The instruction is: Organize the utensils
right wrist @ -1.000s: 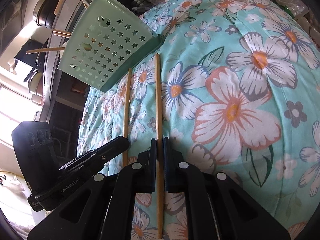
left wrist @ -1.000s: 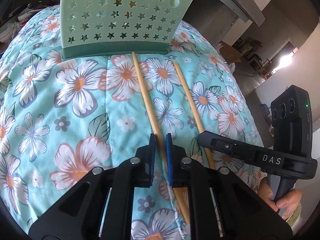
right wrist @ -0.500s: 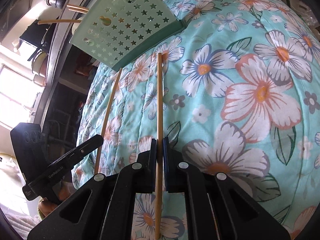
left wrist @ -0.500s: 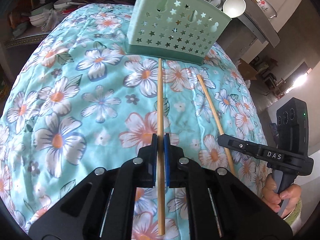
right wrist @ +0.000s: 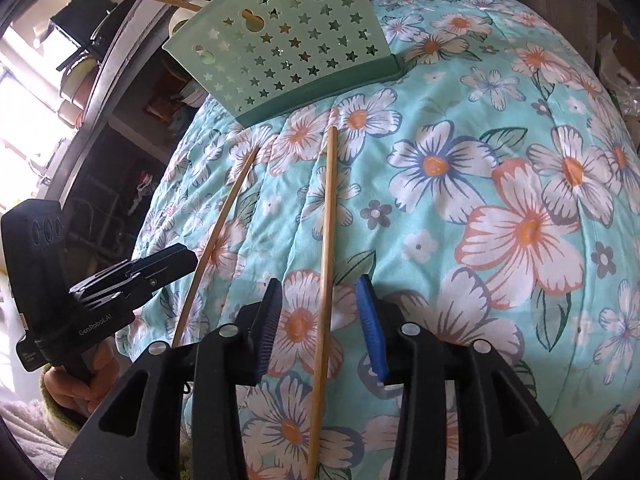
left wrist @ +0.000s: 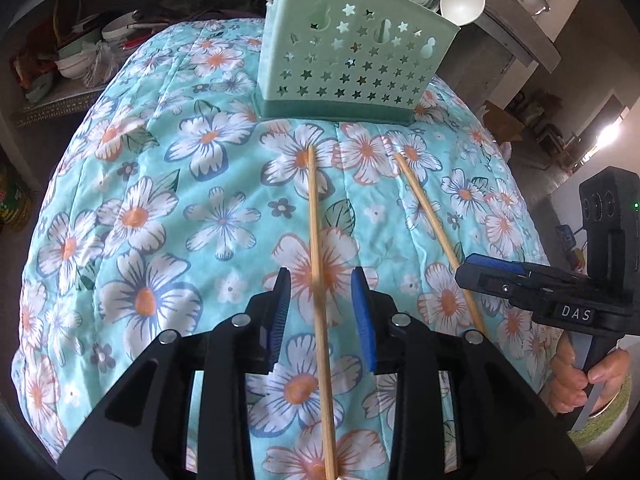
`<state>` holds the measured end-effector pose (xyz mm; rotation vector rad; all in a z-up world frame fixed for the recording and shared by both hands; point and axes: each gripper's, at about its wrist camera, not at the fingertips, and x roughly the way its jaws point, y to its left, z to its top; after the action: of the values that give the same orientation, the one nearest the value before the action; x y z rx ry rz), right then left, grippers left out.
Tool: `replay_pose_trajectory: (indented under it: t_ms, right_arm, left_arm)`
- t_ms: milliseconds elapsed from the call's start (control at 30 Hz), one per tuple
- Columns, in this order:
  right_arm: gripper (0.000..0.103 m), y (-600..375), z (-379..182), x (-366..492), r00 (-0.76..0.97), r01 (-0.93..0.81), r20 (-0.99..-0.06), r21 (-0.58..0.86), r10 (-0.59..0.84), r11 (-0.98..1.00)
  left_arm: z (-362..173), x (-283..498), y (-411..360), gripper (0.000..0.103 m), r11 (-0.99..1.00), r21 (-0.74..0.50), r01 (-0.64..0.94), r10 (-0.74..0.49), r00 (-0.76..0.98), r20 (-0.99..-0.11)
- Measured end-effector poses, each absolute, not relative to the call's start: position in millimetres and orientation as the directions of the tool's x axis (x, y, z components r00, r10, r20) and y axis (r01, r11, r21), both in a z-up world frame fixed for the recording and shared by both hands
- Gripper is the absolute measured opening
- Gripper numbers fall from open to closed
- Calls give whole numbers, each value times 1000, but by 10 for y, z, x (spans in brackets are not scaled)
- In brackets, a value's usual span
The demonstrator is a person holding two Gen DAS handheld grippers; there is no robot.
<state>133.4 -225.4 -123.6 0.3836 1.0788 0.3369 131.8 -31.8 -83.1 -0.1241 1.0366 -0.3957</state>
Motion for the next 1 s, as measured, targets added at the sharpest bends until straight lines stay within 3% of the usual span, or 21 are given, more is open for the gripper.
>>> replay_pose_trajectory:
  t_ms: [467,767,1000]
  right_arm:
    - [45,-2333,-1284,1446,429,-43,-788,470,442,881]
    - [45,-2368,-1150,1606,449,-57,-800,419,398,906]
    - [45,-2287,-1089,1849,471,-77,-804,374,364,924]
  left_arm:
    - [-867,1806,-763,32,935,-41,352,-225,499,-837]
    - [-1063,1955,-827,22,944,5,329,-169,500,-849]
    - [-1082,1947,-829,20,944,15,329,-163,507,-846]
